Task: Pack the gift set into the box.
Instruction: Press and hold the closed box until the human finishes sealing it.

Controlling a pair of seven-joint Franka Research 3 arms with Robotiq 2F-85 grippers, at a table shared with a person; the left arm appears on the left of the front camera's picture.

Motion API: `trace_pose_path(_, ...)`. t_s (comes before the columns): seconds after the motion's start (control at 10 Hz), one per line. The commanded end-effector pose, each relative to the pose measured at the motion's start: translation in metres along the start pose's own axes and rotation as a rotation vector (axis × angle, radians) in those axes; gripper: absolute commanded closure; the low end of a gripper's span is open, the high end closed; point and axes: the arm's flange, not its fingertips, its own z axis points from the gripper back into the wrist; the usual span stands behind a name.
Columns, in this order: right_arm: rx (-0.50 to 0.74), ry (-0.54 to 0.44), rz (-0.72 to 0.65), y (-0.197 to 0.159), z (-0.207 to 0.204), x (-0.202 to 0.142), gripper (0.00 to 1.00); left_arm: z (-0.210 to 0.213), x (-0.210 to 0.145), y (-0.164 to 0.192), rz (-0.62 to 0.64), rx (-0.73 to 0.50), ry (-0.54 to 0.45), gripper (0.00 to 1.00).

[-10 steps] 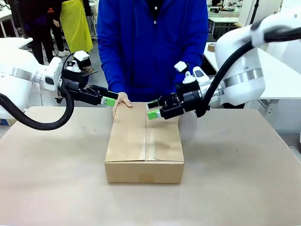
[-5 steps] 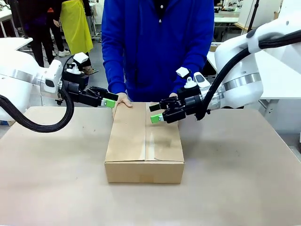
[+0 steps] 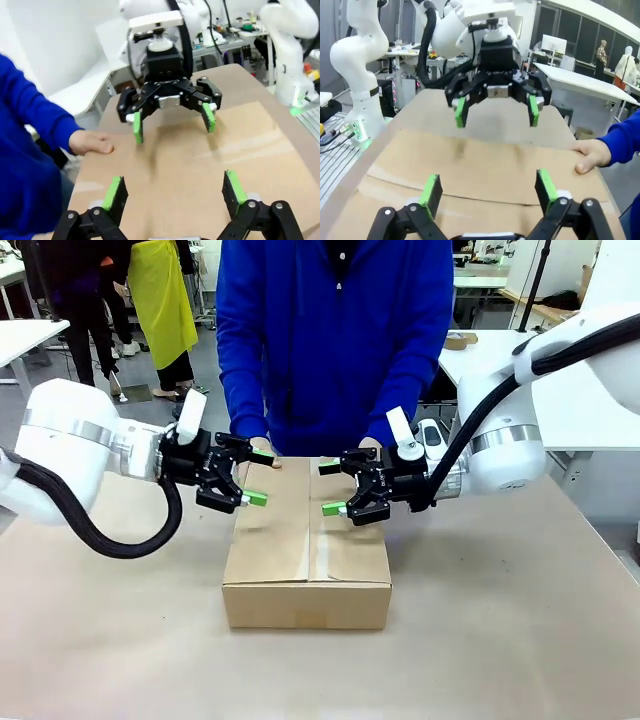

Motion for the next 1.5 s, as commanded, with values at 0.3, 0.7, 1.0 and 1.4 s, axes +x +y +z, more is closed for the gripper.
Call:
trace_pose_path(0.3, -0.079, 0.129, -0.113, -0.013, 0.012, -0.006, 0.0, -0.022, -0.019, 0.0, -0.003, 0.024, 0.062, 0.0)
trace_pose_path(0.7, -0.054, 0.212, -0.172, -0.013, 0.006, -0.023, 0.0, -0.033, -0.031, 0.0, 0.081, -0.051, 0.116, 0.0)
trace_pose_path(1.0, -0.131, 0.284, -0.211, -0.021, 0.004, -0.037, 0.0, -0.029, -0.035, 0.002, 0.124, -0.058, 0.145, 0.0)
trace_pose_path(1.4, -0.088, 0.214, -0.194, -0.013, 0.011, -0.024, 0.0, -0.028, -0.032, 0.001, 0.128, -0.038, 0.124, 0.0)
